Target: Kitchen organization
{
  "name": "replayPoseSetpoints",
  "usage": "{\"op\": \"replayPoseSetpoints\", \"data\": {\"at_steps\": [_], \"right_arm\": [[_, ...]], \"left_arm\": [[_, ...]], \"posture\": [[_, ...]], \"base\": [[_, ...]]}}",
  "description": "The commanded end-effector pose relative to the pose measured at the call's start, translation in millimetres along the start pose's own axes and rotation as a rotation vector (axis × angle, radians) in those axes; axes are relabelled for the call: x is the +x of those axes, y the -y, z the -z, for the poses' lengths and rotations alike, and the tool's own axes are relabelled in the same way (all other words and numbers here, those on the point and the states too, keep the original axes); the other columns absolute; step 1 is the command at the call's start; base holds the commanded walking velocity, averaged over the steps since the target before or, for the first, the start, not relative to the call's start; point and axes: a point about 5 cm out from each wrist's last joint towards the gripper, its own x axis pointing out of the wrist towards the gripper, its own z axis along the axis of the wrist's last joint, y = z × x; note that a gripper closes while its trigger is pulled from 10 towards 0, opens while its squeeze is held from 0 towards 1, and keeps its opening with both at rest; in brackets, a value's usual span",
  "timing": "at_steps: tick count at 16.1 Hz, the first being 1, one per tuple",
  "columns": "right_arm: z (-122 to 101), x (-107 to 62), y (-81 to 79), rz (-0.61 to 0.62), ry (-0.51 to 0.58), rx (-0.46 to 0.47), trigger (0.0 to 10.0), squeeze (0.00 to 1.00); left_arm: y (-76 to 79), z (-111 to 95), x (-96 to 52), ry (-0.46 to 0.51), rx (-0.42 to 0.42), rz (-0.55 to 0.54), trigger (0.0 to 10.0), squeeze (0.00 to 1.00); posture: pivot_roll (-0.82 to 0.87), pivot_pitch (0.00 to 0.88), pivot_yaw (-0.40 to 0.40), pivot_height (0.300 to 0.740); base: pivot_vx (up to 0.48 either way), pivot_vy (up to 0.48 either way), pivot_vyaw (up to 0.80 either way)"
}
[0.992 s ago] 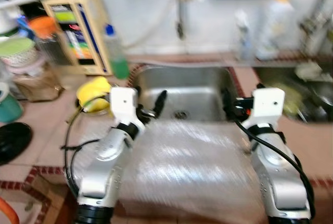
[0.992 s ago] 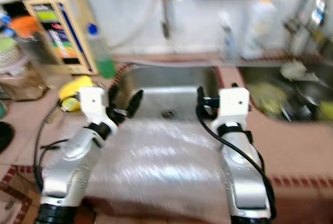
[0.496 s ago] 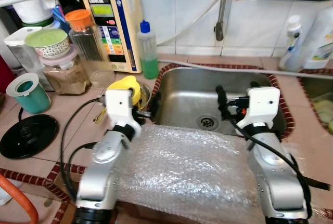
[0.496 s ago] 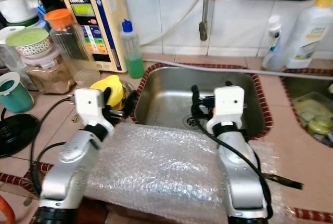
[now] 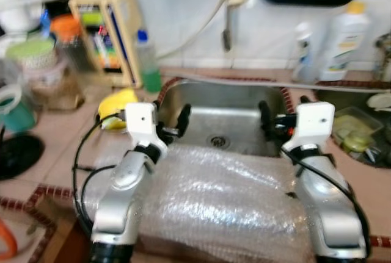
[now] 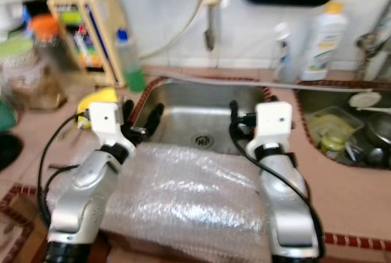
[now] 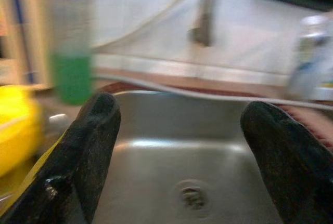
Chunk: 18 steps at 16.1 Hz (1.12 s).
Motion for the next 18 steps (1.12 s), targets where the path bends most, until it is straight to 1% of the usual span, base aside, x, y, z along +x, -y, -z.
{"op": "replayPoseSetpoints", "data": {"at_steps": [1, 3, 4, 5, 6, 7, 8, 9, 11, 12, 13, 14, 15, 18], "right_arm": [[-2, 1.8, -7.9, -0.044, -0.005, 0.031, 10.0, 0.0], [-1, 1.5, -11.0, -0.054, -0.014, 0.039, 10.0, 0.0], [-1, 1.5, -11.5, -0.058, -0.014, 0.046, 10.0, 0.0], [-2, 1.4, -13.2, -0.066, -0.016, 0.038, 10.0, 0.0], [-3, 1.6, -14.6, -0.068, -0.011, 0.02, 10.0, 0.0], [-4, 2.6, -20.1, -0.09, -0.007, 0.059, 10.0, 0.0], [-5, 2.6, -24.5, -0.12, -0.004, 0.101, 10.0, 0.0], [-7, 2.5, -29.0, -0.132, -0.004, 0.111, 10.0, 0.0], [-8, 2.8, -32.7, -0.163, -0.005, 0.099, 10.0, 0.0], [-6, 1.2, -35.9, -0.217, -0.02, 0.126, 10.0, 0.0], [-6, 0.0, -37.4, -0.238, -0.029, 0.138, 10.0, 0.0], [-4, -3.2, -41.7, -0.303, -0.056, 0.164, 10.0, 0.0], [-4, -5.8, -45.3, -0.351, -0.076, 0.186, 10.0, 0.0], [2, -13.7, -52.9, -0.454, -0.131, 0.166, 10.0, 0.0]], "left_arm": [[-8.8, -5, 0.2, 0.014, 0.022, -0.049, 10.0, 0.0], [-18.3, -6, -0.4, 0.016, 0.049, -0.109, 10.0, 0.0], [-19.9, -6, -0.6, 0.015, 0.054, -0.119, 10.0, 0.0], [-25.9, -5, -1.5, 0.011, 0.081, -0.156, 10.0, 0.0], [-32.8, -6, -2.4, 0.015, 0.089, -0.201, 10.0, 0.0], [-44.0, -7, -3.7, 0.015, 0.119, -0.262, 10.0, 0.0], [-49.7, -9, -4.6, 0.021, 0.122, -0.293, 10.0, 0.0], [-58.0, -11, -6.3, 0.026, 0.155, -0.335, 10.0, 0.0], [-62.6, -8, -7.2, 0.016, 0.163, -0.347, 10.0, 0.0], [-63.3, -5, -6.8, 0.004, 0.163, -0.341, 10.0, 0.0], [-63.8, -2, -6.5, -0.004, 0.165, -0.338, 10.0, 0.0], [-65.0, 3, -6.2, -0.028, 0.143, -0.331, 10.0, 0.0], [-66.0, 7, -5.7, -0.037, 0.137, -0.325, 10.0, 0.0], [-70.6, 14, -1.7, -0.058, 0.132, -0.319, 10.0, 0.0]], "posture": [[0.0, 0.0, 0.077, 0.74], [0.0, 0.0, 0.081, 0.74], [0.0, 0.0, 0.081, 0.74], [0.0, 0.0, 0.081, 0.74], [0.0, 0.0, 0.082, 0.74], [0.0, 0.0, 0.083, 0.74], [0.0, 0.0, 0.083, 0.74], [0.0, 0.0, 0.084, 0.74], [0.0, 0.0, 0.084, 0.74], [0.0, 0.0, 0.084, 0.74], [0.0, 0.0, 0.084, 0.74], [0.0, 0.0, 0.085, 0.74], [0.0, 0.0, 0.085, 0.74], [-0.01, 0.0, 0.085, 0.74]], "base": [[0.0, 0.0, 0.0], [0.0, 0.0, 0.0], [0.0, 0.0, 0.0], [0.0, 0.0, 0.0], [0.0, 0.0, 0.0], [0.0, 0.0, 0.0], [0.0, 0.0, 0.0], [0.0, 0.0, 0.0], [0.0, 0.0, 0.0], [0.0, 0.0, 0.0], [0.0, 0.0, 0.0], [0.0, 0.0, 0.0], [0.0, 0.0, 0.0], [0.0, 0.0, 0.0]]}}
